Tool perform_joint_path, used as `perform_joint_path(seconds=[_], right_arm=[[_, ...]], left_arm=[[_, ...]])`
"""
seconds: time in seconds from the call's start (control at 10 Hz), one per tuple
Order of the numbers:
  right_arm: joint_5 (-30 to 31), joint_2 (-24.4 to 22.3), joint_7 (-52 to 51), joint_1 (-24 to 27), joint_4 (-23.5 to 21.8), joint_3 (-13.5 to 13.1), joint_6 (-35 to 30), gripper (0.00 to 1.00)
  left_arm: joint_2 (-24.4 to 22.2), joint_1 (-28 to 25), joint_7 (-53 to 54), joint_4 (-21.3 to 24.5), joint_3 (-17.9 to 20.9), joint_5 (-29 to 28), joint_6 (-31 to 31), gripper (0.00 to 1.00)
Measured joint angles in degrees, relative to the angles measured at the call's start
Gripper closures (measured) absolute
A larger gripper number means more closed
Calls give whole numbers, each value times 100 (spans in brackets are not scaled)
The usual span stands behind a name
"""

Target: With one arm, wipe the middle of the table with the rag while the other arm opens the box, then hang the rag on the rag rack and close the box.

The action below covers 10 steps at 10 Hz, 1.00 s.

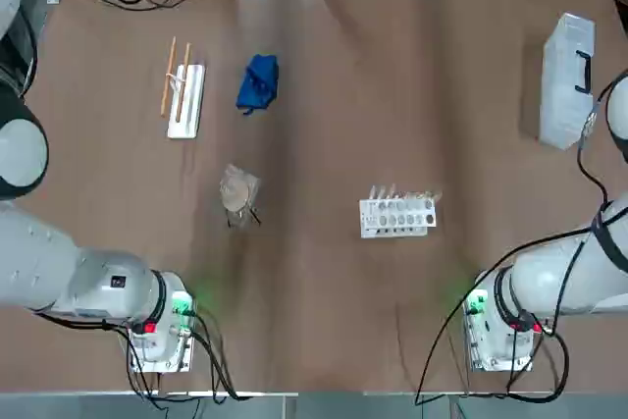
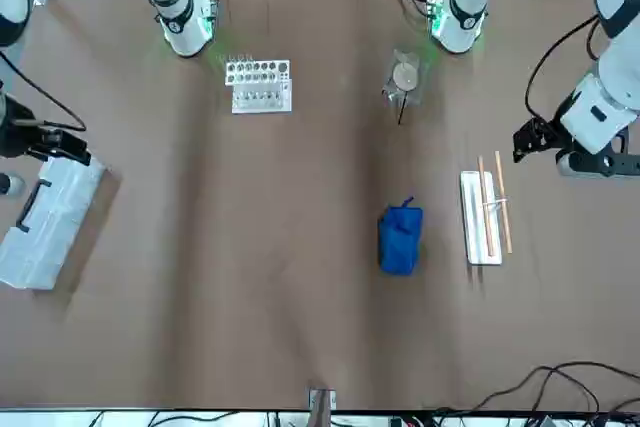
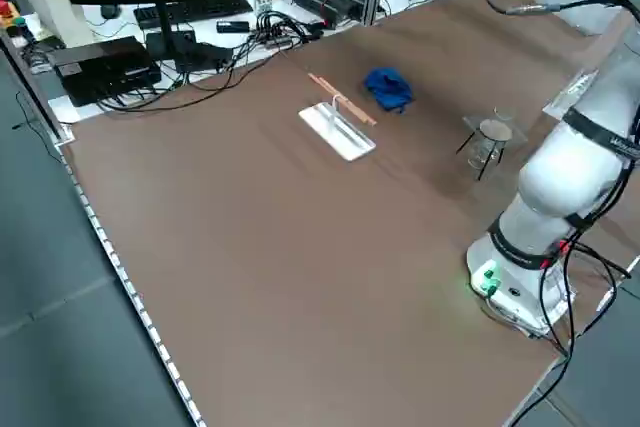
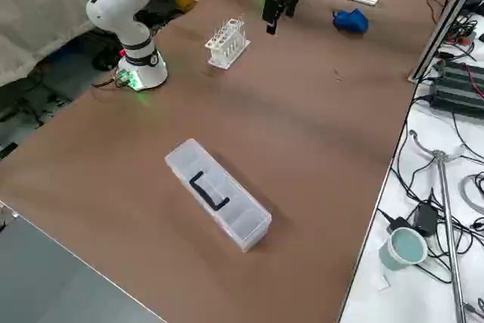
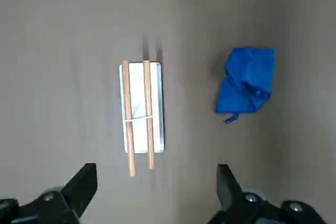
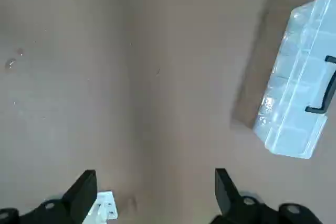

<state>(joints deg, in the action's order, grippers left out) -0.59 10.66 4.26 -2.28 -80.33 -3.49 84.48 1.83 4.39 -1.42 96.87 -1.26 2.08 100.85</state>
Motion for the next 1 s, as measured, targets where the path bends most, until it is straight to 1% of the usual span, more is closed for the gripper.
perform_joint_path(seconds=[0.3,0.5,0.6,0.7,0.8,0.9,1.0], right_arm=[[0,-100,3,1,-216,-6,86,1],[0,-136,20,20,-360,-22,207,2],[0,-130,25,79,-552,-47,363,9],[2,-107,25,158,-888,-65,671,14],[9,-43,26,249,-1290,-80,976,32],[19,121,32,408,-1590,-88,1147,51],[33,429,30,673,-1743,-94,1242,64]], left_arm=[[5,3,-2,-30,5,7,4,0],[72,69,-38,-148,-23,7,1,0],[184,141,-82,-171,-61,6,-4,2],[424,275,-129,-195,-133,7,-2,4],[838,531,-247,-288,-202,7,16,5],[1391,873,-394,-467,-234,7,143,7],[2035,1188,-607,-705,-241,7,531,7]])
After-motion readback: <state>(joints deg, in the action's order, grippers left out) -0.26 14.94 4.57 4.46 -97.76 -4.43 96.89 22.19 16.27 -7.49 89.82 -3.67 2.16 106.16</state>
